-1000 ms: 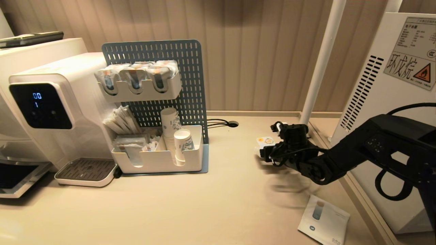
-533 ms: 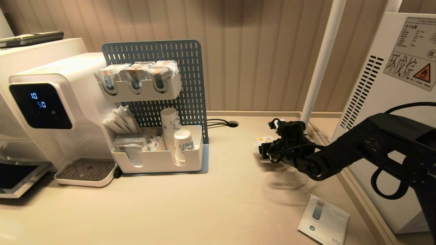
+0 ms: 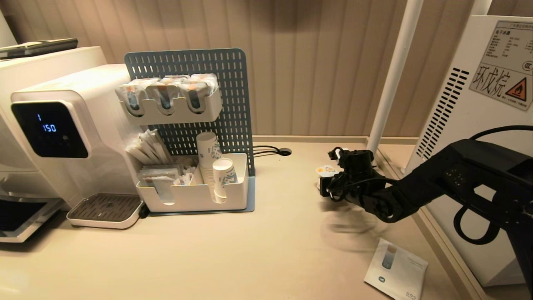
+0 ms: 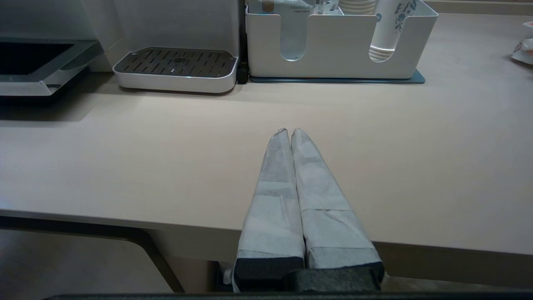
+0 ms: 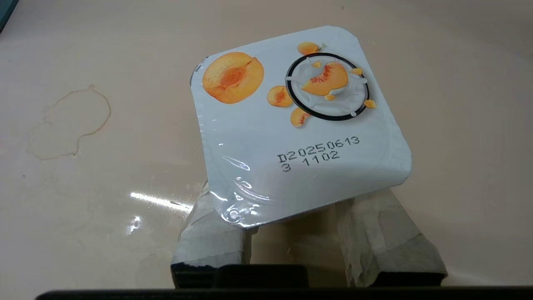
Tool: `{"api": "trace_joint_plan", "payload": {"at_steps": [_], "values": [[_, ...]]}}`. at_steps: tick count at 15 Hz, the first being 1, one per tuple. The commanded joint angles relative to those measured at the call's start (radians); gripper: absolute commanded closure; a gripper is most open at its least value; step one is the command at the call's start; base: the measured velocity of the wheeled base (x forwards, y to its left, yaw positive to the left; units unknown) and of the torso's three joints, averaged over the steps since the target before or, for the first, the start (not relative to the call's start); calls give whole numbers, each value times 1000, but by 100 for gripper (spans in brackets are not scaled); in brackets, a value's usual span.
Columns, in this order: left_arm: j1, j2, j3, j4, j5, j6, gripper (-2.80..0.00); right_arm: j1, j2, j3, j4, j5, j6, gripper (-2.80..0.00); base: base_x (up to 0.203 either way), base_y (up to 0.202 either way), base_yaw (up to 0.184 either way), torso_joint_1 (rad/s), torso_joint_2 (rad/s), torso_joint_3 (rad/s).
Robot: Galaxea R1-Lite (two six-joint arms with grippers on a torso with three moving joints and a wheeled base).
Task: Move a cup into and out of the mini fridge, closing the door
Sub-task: Put the yoghurt in the freezer
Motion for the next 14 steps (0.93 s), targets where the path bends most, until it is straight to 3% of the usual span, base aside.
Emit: {"api": "trace_joint_plan", "payload": {"at_steps": [1, 6, 9, 14], "values": [[1, 2, 2, 0, 1, -1, 0, 1, -47, 24, -3, -2, 1, 0, 0, 0, 0, 0, 0, 0], [1, 1, 2, 0, 1, -1, 0, 8, -237, 150, 0, -8, 2, 0, 0, 0, 0, 0, 0, 0], [1, 2, 2, 0, 1, -1, 0, 20, -372, 252, 14, -77, 1, 0, 0, 0, 0, 0, 0, 0], [1, 2, 2, 0, 1, -1, 0, 70, -673, 443, 31, -104, 4, 0, 0, 0, 0, 0, 0, 0]]}}
